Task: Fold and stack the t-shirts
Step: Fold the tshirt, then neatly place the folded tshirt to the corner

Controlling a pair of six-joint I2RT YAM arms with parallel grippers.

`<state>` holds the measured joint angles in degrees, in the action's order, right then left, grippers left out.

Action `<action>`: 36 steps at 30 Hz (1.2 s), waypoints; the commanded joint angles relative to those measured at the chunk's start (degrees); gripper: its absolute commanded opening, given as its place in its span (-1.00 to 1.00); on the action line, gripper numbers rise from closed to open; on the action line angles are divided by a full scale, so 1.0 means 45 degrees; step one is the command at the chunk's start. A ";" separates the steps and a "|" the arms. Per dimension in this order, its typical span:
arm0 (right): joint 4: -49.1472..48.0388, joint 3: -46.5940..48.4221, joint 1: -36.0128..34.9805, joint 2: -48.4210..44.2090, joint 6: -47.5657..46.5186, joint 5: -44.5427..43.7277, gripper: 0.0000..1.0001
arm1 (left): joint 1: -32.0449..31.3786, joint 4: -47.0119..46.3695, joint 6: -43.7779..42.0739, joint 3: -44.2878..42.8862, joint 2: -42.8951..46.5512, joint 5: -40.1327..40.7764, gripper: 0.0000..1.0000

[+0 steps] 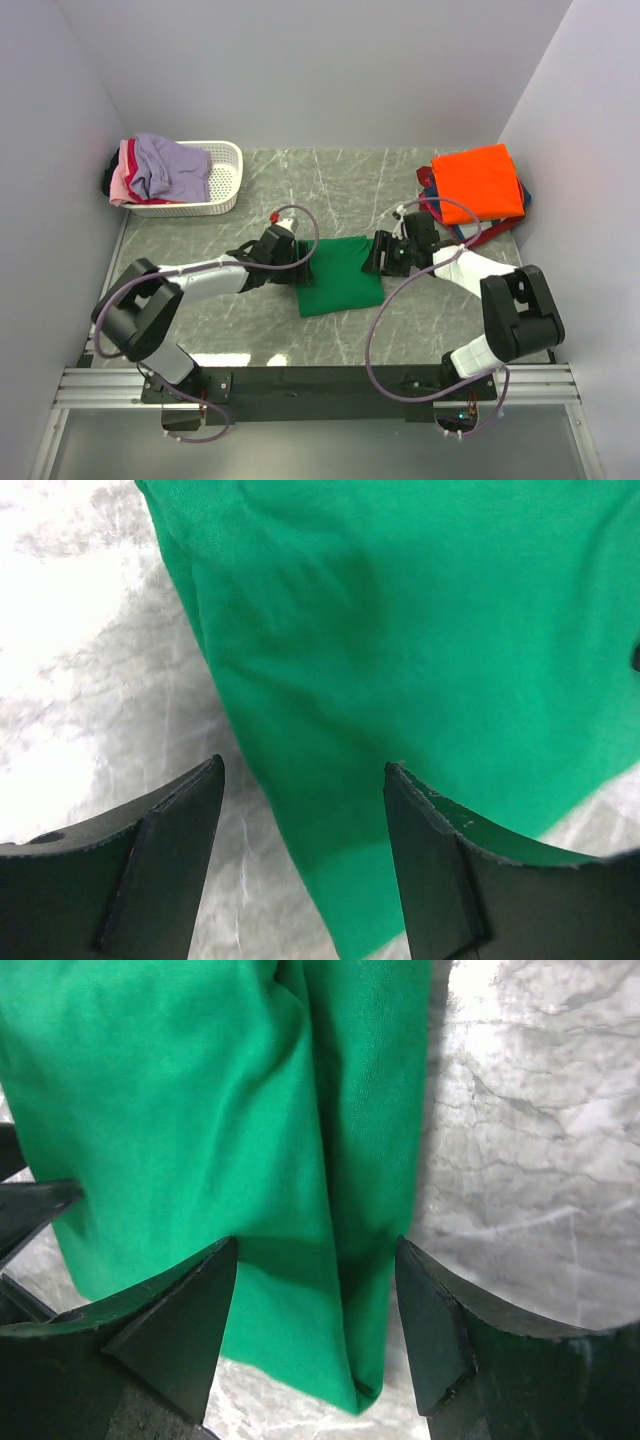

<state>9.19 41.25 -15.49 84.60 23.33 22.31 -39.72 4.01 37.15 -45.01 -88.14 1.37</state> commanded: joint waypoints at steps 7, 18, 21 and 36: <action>-0.1261 -0.0593 0.0082 0.1259 0.0108 0.0376 0.43 | -0.0293 -0.0794 0.0124 -0.0270 -0.1449 -0.0050 0.34; -0.1827 0.0011 -0.1167 0.2040 0.0517 0.0961 0.43 | -0.0918 -0.1516 0.0612 -0.0485 -0.2230 -0.0206 0.26; -0.1905 0.0265 -0.1848 0.2469 0.0732 0.0883 0.43 | -0.1016 -0.1516 0.0613 -0.0622 -0.2367 -0.0206 0.25; 0.0299 0.1631 -0.2418 0.2706 0.0226 -0.2200 -0.94 | -0.0919 -0.0423 0.0144 -0.0642 -0.1548 0.0555 0.33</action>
<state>3.16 47.09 -25.91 96.53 26.68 20.03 -43.72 -4.14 38.57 -47.90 -96.47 2.44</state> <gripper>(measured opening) 0.129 0.660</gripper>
